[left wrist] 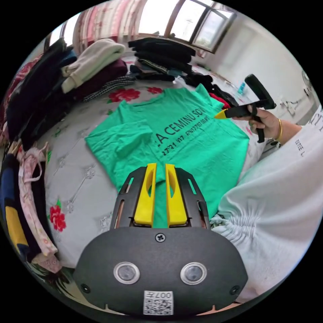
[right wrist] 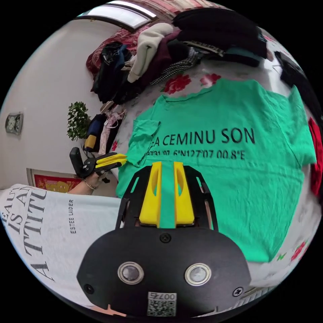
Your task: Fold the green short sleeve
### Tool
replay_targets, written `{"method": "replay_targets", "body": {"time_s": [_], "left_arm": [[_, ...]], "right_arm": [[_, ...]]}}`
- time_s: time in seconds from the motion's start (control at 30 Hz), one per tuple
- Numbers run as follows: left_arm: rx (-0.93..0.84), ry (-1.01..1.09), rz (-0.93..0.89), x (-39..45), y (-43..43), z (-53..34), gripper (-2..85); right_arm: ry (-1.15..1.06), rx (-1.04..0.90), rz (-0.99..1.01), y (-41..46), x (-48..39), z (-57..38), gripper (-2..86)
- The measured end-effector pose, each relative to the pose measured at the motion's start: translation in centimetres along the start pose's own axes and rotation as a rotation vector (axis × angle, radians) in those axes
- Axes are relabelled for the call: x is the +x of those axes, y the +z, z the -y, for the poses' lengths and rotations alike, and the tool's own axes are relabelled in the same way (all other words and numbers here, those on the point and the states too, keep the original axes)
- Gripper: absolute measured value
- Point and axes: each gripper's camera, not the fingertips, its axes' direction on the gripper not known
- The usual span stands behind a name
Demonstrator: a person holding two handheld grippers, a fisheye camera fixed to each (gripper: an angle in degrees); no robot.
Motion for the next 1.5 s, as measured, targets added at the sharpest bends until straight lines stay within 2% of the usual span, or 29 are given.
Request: {"method": "replay_targets", "body": {"time_s": [0.23,0.37,0.43,0.6,0.77,0.83,0.9,0.97,1.07,1.13,1.23,1.33,1.5], "left_arm": [[-0.196,-0.026,-0.013,-0.8,4.9,0.7,5.1],[-0.156,-0.020,0.013,0.2,5.2,0.7,4.8],[-0.143,-0.048,-0.010,-0.1,5.4,0.8,4.7],[-0.176,-0.035,-0.006,0.5,5.8,2.1,4.8],[-0.239,0.160,0.126,3.2,6.8,3.6,4.8],[-0.247,0.097,0.090,2.5,6.9,4.1,4.7],[-0.240,-0.063,0.000,0.6,6.6,4.4,3.9],[-0.216,-0.135,0.018,0.2,5.7,4.6,2.3],[-0.143,-0.189,0.060,1.0,4.1,5.1,-0.1],[-0.137,-0.234,0.036,1.4,4.0,5.3,-0.6],[-0.165,-0.278,-0.015,2.2,5.0,5.8,-0.9],[-0.175,-0.285,-0.045,3.3,5.7,7.0,-1.0],[-0.154,-0.284,-0.093,4.7,5.9,8.8,-1.0]], "right_arm": [[-0.264,-0.094,-0.078,5.9,-2.9,11.4,1.6],[-0.352,-0.147,-0.142,9.2,-3.8,14.1,1.1],[-0.359,-0.285,-0.185,12.2,-2.9,14.8,0.6],[-0.366,-0.210,-0.245,9.9,-1.2,16.0,0.1],[-0.359,-0.173,-0.066,6.2,1.4,16.6,1.3],[-0.276,-0.091,0.024,2.4,3.7,15.7,2.2],[-0.200,0.020,0.034,-1.5,6.0,13.9,2.6],[-0.103,0.143,0.014,-6.0,9.0,11.4,2.9],[0.131,0.368,-0.042,-14.0,15.5,5.4,3.5],[0.393,0.527,-0.098,-19.3,21.0,-0.5,4.0],[0.706,0.651,-0.066,-22.8,26.7,-6.9,5.0],[0.810,0.718,0.030,-23.3,29.5,-9.6,5.8],[0.870,0.710,0.155,-22.1,32.1,-8.8,4.8]]}}
